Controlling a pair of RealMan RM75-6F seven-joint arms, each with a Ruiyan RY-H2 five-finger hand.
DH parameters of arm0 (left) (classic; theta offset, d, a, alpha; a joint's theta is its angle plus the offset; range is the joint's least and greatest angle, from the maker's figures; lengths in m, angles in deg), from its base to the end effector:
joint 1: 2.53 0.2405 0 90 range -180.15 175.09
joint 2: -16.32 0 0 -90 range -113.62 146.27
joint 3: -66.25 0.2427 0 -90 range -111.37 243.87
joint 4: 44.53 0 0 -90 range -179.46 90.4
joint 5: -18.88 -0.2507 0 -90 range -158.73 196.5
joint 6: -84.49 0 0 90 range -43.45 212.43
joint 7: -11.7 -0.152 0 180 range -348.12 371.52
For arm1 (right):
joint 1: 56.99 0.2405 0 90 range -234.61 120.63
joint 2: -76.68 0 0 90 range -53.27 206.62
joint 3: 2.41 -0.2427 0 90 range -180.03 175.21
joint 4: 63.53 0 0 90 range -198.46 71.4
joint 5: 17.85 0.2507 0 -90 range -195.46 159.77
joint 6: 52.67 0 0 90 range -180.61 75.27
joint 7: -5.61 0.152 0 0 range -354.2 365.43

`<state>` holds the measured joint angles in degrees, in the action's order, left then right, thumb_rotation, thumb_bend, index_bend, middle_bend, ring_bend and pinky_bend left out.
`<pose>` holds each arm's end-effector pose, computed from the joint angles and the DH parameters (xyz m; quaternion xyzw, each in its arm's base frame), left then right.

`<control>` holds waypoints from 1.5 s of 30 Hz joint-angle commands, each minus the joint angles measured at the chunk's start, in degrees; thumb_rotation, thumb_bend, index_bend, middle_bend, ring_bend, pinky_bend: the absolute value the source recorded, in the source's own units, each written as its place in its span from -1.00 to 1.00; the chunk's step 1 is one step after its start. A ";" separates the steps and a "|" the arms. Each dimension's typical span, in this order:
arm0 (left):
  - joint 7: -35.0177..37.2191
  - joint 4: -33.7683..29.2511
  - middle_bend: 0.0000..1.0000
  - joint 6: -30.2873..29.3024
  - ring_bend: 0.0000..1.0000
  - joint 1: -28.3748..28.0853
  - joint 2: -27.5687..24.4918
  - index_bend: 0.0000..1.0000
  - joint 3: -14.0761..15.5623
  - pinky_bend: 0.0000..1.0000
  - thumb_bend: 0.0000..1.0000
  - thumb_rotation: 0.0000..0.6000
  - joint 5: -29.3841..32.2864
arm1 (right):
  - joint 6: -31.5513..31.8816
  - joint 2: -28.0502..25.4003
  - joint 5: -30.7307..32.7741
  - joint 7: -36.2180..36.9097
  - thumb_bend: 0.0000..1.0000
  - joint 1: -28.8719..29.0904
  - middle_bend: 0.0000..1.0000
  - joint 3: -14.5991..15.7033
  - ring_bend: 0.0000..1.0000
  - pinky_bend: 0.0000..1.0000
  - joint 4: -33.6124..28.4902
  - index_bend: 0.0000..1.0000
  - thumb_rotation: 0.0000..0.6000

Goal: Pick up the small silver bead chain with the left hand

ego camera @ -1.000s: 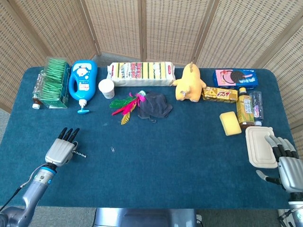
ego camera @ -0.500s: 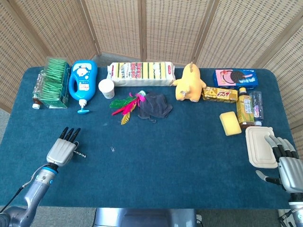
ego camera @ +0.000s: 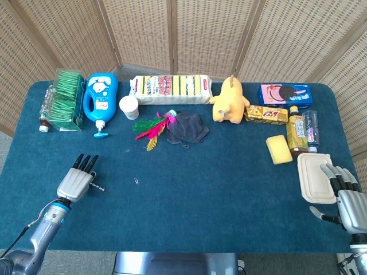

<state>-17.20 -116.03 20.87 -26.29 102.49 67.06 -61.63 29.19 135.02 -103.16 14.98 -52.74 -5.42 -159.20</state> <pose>-0.2990 0.2738 -0.0310 -0.7935 -0.2324 -0.2003 0.5256 -0.3195 -0.1882 0.1356 0.5719 -0.4436 0.4044 0.5592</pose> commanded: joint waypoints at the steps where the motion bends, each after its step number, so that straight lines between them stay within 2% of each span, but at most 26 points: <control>1: 0.27 -0.53 -1.00 -0.35 -1.00 -0.02 -0.46 0.00 -0.14 -1.00 0.44 1.00 -0.22 | 0.05 -0.01 -0.01 -0.02 -1.00 0.00 -1.00 -0.02 -1.00 -1.00 0.01 -1.00 1.00; 11: -0.85 -4.29 -1.00 -2.50 -1.00 -0.22 -4.01 0.00 -0.77 -1.00 0.44 1.00 -1.47 | 0.20 -0.09 -0.12 0.11 -1.00 -0.04 -1.00 0.00 -1.00 -1.00 -0.14 -1.00 1.00; 21: -5.11 -10.80 -1.00 -4.07 -1.00 -1.29 -8.87 0.00 -2.08 -1.00 0.44 1.00 -2.52 | 0.35 -0.23 -0.09 0.51 -1.00 -0.08 -1.00 -0.08 -1.00 -1.00 -0.15 -1.00 1.00; 26: -10.83 -17.40 -1.00 -4.03 -1.00 -3.13 -12.64 0.00 -3.90 -1.00 0.44 1.00 -2.58 | 0.44 -0.48 -0.14 1.06 -1.00 -0.10 -1.00 -0.14 -1.00 -1.00 -0.22 -1.00 1.00; 32: -16.58 -23.09 -1.00 -2.92 -1.00 -5.04 -14.75 0.00 -5.55 -1.00 0.44 1.00 -1.17 | 0.62 -0.63 -0.20 1.54 -1.00 -0.17 -1.00 -0.17 -1.00 -1.00 -0.15 -1.00 1.00; 38: -21.94 -27.30 -1.00 -1.55 -1.00 -6.99 -14.81 0.00 -6.66 -1.00 0.44 1.00 0.94 | 0.82 -0.83 -0.25 2.04 -1.00 -0.24 -1.00 -0.24 -1.00 -1.00 -0.13 -1.00 1.00; 45: -27.73 -30.94 -1.00 -0.75 -1.00 -8.54 -13.84 0.00 -6.63 -1.00 0.44 1.00 2.81 | 0.97 -1.01 -0.29 2.50 -1.00 -0.28 -1.00 -0.31 -1.00 -1.00 -0.08 -1.00 1.00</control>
<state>-44.08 -146.20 19.88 -34.39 88.34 60.45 -59.35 30.15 134.01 -103.45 17.48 -53.01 -5.73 -159.29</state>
